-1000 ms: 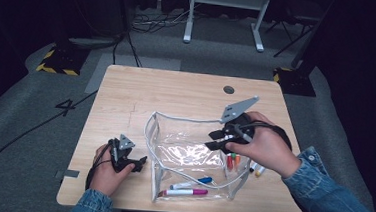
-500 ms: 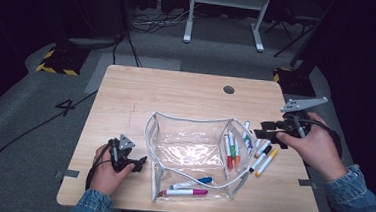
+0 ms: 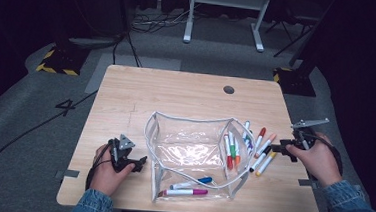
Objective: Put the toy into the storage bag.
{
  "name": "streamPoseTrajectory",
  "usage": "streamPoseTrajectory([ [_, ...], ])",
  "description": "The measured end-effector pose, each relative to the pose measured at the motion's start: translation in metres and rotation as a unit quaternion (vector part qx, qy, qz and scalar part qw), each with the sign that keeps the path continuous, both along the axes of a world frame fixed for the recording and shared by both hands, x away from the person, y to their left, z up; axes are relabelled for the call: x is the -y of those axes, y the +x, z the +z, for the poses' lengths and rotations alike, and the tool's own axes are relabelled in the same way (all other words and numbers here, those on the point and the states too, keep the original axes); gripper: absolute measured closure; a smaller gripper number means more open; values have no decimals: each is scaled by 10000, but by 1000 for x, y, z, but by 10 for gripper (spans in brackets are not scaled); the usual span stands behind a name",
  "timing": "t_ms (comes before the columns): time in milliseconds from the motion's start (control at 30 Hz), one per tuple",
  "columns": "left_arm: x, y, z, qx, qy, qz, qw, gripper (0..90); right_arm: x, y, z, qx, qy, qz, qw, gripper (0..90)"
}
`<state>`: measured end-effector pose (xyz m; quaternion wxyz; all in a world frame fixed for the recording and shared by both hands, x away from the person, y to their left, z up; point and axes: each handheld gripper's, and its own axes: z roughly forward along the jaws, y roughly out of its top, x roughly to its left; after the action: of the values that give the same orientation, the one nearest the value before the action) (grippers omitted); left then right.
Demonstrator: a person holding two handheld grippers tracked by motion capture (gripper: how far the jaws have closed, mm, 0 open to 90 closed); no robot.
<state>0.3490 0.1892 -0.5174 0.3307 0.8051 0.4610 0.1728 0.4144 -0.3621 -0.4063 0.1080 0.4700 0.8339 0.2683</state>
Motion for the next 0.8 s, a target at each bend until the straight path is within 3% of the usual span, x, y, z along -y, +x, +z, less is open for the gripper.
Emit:
streamPoseTrajectory([
  [267, 0, 0, 0, 0, 0, 0, 10000, 127, -5, -2, -46, -438, -156, -196, 9987, 466],
  [467, 0, 0, 0, 3, 0, 1, 10000, 127, -6, -1, -64, -511, -181, -369, 9978, 465],
  [800, 0, 0, 0, 3, 0, 2, 10000, 127, 12, -3, -67, -809, -698, -526, 9929, 768],
])
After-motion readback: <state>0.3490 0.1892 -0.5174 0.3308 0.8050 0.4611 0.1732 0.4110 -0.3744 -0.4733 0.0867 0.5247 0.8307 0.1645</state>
